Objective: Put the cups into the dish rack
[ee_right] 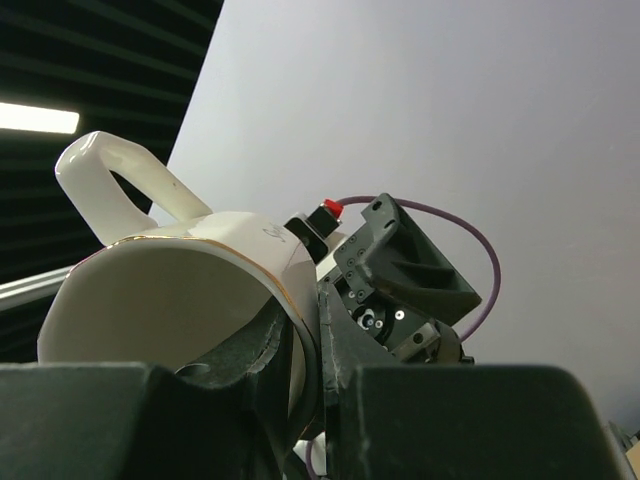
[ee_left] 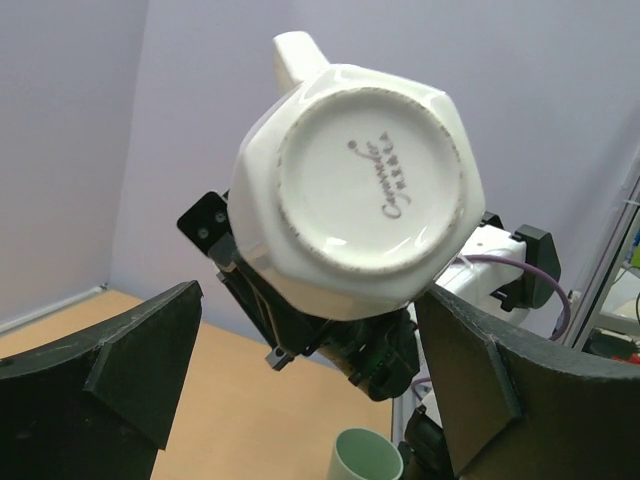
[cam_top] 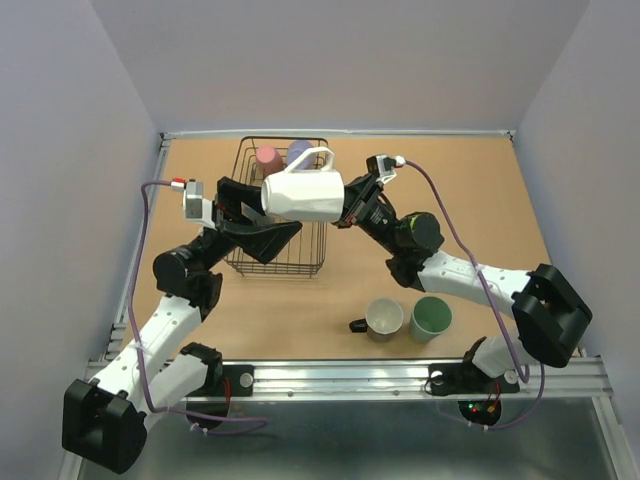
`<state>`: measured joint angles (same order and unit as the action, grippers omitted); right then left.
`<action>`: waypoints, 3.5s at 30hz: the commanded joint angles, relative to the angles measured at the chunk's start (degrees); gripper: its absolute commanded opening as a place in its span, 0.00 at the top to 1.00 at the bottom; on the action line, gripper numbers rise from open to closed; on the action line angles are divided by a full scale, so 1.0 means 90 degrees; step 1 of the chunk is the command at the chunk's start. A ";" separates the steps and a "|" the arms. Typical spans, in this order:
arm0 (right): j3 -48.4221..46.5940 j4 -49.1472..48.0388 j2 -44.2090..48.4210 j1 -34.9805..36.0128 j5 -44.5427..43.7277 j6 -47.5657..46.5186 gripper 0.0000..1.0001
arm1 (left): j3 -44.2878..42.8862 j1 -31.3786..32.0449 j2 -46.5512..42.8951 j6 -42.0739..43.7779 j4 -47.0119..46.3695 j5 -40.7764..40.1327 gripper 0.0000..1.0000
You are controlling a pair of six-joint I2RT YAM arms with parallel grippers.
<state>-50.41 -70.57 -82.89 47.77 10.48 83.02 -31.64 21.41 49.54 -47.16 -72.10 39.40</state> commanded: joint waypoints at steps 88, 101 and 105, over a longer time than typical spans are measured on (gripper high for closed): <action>0.2350 0.3366 0.3272 -0.1743 -0.0275 -0.2466 0.05 | -0.2960 0.0101 0.0715 0.4252 0.6507 -0.2511 1.00; 0.2359 0.4022 0.3663 -0.1753 -0.0217 -0.2848 0.05 | -0.2588 0.1225 0.2327 0.4556 0.6361 -0.4279 1.00; 0.2388 0.4110 0.3712 -0.1753 -0.0188 -0.2906 0.05 | -0.2422 0.1312 0.2571 0.4575 0.6234 -0.4679 1.00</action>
<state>-26.70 -33.67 -51.00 32.25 8.19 58.81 -52.99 32.62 73.17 -7.03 -6.48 2.48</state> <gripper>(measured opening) 0.951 0.887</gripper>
